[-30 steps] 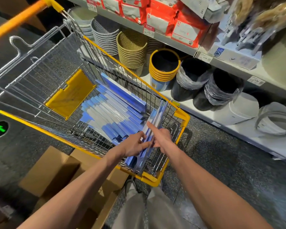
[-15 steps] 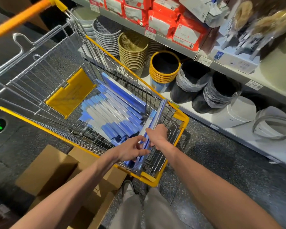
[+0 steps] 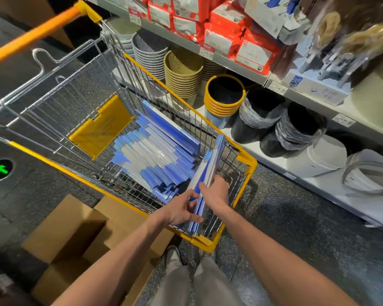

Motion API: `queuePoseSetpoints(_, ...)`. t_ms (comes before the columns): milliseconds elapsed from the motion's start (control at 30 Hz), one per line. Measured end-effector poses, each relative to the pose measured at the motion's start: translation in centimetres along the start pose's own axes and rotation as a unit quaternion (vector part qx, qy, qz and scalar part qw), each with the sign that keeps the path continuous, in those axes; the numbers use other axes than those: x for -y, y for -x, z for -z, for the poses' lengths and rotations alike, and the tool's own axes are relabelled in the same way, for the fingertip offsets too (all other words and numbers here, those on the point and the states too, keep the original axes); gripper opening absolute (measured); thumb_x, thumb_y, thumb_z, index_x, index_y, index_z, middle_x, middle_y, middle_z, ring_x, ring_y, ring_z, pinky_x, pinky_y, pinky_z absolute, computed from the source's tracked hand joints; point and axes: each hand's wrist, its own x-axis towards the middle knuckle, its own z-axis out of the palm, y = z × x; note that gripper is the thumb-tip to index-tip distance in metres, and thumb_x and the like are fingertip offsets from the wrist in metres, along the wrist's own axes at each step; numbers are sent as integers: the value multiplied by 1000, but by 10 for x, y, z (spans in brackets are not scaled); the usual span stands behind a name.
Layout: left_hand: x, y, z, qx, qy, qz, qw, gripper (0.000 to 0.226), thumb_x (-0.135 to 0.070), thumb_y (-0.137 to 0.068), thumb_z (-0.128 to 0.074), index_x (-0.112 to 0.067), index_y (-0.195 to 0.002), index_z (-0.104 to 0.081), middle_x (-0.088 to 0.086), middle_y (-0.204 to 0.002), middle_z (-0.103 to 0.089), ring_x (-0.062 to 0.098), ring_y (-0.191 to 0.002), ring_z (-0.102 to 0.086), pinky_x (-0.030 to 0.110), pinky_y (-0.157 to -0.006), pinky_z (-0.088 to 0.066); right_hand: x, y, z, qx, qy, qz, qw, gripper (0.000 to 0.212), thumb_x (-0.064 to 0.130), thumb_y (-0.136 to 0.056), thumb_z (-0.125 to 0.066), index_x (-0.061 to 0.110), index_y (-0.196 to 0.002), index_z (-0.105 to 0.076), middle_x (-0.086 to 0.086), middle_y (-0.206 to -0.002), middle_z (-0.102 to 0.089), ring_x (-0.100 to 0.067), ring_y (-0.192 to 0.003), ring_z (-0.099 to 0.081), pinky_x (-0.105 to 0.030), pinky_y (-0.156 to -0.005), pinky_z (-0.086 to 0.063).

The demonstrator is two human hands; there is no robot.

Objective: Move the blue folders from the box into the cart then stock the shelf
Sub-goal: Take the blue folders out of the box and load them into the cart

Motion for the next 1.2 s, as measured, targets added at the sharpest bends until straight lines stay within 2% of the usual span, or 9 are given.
queuePoseSetpoints(67,6,-2,-1,-8,-31,-5,999,64,-32,-71,-87,-21,-117,-44,-3,-86,-61,16,-81,-57,39,-83,-47,-5,-3,-4,-3,-10,-12,1000,24,18,-94,-66,8,-113,-56,-13,-119,-58,-25,-81,-61,-32,-69,-49)
queuePoseSetpoints(100,9,-3,-2,-15,-47,1,999,66,-31,-72,-88,-21,-122,-45,3,-112,-68,20,-106,-63,43,-96,-48,-8,-3,-7,-4,-12,-21,1000,27,18,-93,-67,9,-115,-55,-13,-121,-58,-25,-82,-61,-32,-70,-50)
queuePoseSetpoints(167,9,-2,-1,-30,-112,3,993,68,-31,-76,-87,-20,-131,-48,6,-144,-57,23,-133,-53,39,-108,-44,-9,-3,-9,4,-18,-28,999,33,18,-91,-69,11,-119,-52,-13,-123,-59,-27,-87,-64,-32,-73,-53)
queuePoseSetpoints(367,14,-5,7,-111,-254,6,961,75,-53,-78,-80,-18,-139,-57,2,-130,-68,22,-119,-64,36,-102,-49,-20,-12,-23,50,-11,-22,998,19,32,-94,-64,20,-94,-49,-13,-108,-62,-32,-82,-69,-49,-75,-61)
queuePoseSetpoints(500,8,-2,8,-128,-252,-8,959,74,-53,-82,-76,-21,-144,-51,1,-129,-68,19,-114,-65,34,-100,-50,-20,-7,-14,48,36,-6,998,30,27,-103,-48,9,-126,-49,-19,-122,-57,-32,-86,-70,-47,-73,-62)
queuePoseSetpoints(600,7,-2,7,-158,-231,-25,960,61,-49,-90,-69,-21,-142,-51,2,-122,-70,19,-106,-67,37,-95,-53,-24,-2,-4,50,66,-22,996,35,18,-106,-41,-2,-135,-43,-27,-121,-59,-26,-67,-70,-27,-47,-57)
queuePoseSetpoints(900,12,-2,7,-175,-195,-46,964,48,-34,-101,-56,-17,-145,-47,6,-121,-71,20,-102,-68,36,-92,-54,11,-1,-7,88,101,4,991,3,-1,-96,-51,1,-94,-51,-11,-73,-53,-9,-34,-52,-14,-30,-34)
queuePoseSetpoints(1033,12,-2,10,-175,-192,-47,965,45,-33,-102,-53,-17,-143,-48,7,-122,-70,23,-101,-67,39,-91,-54,5,2,-3,67,109,-38,991,12,-3,-96,-49,-2,-84,-53,-19,-80,-61,-22,-47,-62,-16,-30,-37)
queuePoseSetpoints(1200,10,-2,10,-161,-197,-38,966,43,-32,-103,-50,-15,-143,-48,8,-119,-71,26,-97,-68,42,-89,-55,-7,-7,-1,41,146,-51,987,29,3,-96,-50,11,-70,-40,-7,-74,-47,-20,-61,-59,-19,-31,-28)
